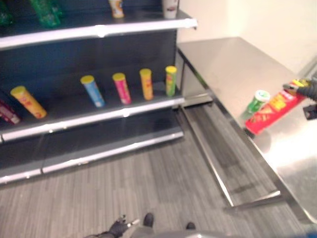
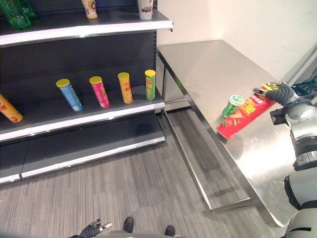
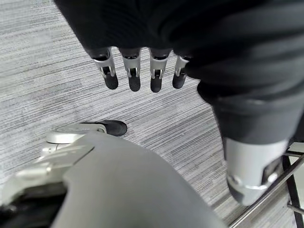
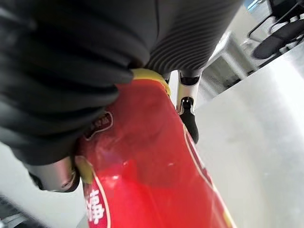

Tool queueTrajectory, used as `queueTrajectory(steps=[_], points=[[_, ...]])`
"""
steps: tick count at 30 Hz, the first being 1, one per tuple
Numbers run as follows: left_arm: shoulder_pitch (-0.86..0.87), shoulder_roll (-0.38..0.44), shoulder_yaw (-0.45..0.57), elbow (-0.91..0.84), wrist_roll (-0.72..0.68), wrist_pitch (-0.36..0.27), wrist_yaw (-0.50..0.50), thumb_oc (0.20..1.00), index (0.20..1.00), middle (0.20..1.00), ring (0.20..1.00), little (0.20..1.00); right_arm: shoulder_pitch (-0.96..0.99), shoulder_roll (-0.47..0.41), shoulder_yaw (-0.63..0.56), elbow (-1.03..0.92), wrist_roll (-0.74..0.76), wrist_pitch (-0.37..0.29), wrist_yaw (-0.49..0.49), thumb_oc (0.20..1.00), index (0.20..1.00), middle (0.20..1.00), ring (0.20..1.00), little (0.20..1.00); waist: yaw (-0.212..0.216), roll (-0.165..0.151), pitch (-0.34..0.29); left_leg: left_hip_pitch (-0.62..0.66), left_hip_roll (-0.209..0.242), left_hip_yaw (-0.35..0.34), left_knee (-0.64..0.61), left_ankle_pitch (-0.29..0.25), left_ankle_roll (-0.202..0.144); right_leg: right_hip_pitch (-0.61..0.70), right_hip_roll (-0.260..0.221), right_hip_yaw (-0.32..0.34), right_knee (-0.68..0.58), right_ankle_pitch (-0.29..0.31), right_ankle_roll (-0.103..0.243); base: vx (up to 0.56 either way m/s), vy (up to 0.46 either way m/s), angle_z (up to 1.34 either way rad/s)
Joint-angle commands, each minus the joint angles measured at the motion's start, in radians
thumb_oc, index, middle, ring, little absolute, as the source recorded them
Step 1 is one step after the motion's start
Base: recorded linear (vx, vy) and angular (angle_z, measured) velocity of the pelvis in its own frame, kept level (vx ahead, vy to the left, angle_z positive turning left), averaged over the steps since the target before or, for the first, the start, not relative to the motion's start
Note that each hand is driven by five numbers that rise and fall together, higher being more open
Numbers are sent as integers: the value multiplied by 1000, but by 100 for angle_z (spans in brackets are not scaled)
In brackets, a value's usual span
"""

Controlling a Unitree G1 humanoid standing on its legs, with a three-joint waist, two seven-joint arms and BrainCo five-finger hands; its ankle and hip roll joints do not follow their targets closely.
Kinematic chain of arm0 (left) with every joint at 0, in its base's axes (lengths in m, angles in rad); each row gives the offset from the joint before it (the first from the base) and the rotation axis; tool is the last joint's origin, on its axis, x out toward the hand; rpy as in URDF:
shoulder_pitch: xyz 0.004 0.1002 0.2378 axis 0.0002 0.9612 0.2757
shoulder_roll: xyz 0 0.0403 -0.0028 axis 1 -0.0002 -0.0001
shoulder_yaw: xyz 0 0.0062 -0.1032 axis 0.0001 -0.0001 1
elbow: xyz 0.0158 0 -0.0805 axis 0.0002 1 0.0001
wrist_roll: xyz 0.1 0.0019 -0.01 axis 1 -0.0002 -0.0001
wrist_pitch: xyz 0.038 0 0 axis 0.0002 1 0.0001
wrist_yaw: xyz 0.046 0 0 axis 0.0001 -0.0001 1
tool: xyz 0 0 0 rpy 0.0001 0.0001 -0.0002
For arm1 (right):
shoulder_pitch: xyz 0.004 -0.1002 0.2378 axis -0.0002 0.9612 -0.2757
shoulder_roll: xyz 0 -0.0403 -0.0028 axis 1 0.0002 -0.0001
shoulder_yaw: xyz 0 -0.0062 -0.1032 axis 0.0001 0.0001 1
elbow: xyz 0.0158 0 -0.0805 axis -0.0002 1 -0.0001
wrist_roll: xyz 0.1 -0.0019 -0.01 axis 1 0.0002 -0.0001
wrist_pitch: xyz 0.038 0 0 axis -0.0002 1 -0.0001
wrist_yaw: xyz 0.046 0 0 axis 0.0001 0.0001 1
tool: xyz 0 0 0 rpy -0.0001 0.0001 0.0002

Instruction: Put the goods on the table back onto the shelves and tidy them up.

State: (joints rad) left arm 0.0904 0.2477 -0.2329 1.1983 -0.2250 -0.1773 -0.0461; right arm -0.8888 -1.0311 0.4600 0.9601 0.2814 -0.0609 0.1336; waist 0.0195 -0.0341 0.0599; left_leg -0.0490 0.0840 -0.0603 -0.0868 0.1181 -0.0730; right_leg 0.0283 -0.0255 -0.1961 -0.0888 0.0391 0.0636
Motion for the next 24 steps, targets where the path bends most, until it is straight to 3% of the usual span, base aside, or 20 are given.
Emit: queueTrajectory(steps=[1,3,6,8,11,18,19,22,24], points=[[-43,23,47,24,-34,-20,12,1000,1000,1000,1000,1000,27,-83,-75,-308,104,-106,-84,200,200,200,200,200,-9,-87,6,83,10,55,0,-66,-51,28,-60,83,2,48,58,-17,3,-9],[-40,13,71,12,-30,-23,19,1000,1000,1000,1000,1000,154,-121,-204,-492,92,-145,-120,200,200,200,200,200,-18,-80,3,85,10,58,0,-70,-50,29,-61,86,2,47,58,-7,0,-10],[-39,14,78,11,-22,-25,23,1000,1000,1000,1000,1000,247,-138,-303,-595,85,-172,-134,200,200,200,200,200,-14,-81,1,87,10,58,0,-72,-50,32,-61,84,2,45,59,3,-2,-4],[-36,1,102,0,-4,-31,27,1000,1000,1000,1000,1000,361,-164,-452,-759,74,-232,-167,200,200,200,200,200,-20,-71,-8,91,10,55,0,-75,-51,39,-63,76,2,37,59,5,-31,-1],[-29,6,95,-29,21,-34,26,1000,1000,1000,1000,1000,449,-127,-565,-969,52,-284,-174,200,200,200,200,200,5,-65,-14,90,10,39,0,-71,-54,52,-63,56,2,29,57,-15,-48,4],[-24,8,92,-61,28,-32,27,1000,1000,1000,1000,1000,391,-85,-433,-1140,-74,-281,-145,200,200,200,200,200,35,-56,-8,81,12,8,0,-57,-63,66,-55,29,2,14,46,-27,-49,13],[-13,9,95,-69,28,-31,32,1000,1000,1000,1000,1000,328,-59,-296,-1206,-133,-275,-105,200,200,200,200,200,63,-49,6,75,18,-17,0,-42,-70,75,-46,10,2,3,37,-53,-96,26],[-4,8,99,-71,29,-29,32,1000,1000,1000,1000,1000,283,-53,-232,-1212,-146,-277,-97,200,200,200,200,200,66,-44,12,69,20,-30,0,-33,-73,77,-43,1,2,-2,34,-59,-63,27],[8,9,100,-79,17,-28,37,1000,1000,1000,1000,1000,186,-33,-108,-1203,-146,-271,-81,200,200,200,200,200,91,-40,30,46,21,-57,0,-10,-77,76,-39,-21,2,-10,30,-122,-57,42]])
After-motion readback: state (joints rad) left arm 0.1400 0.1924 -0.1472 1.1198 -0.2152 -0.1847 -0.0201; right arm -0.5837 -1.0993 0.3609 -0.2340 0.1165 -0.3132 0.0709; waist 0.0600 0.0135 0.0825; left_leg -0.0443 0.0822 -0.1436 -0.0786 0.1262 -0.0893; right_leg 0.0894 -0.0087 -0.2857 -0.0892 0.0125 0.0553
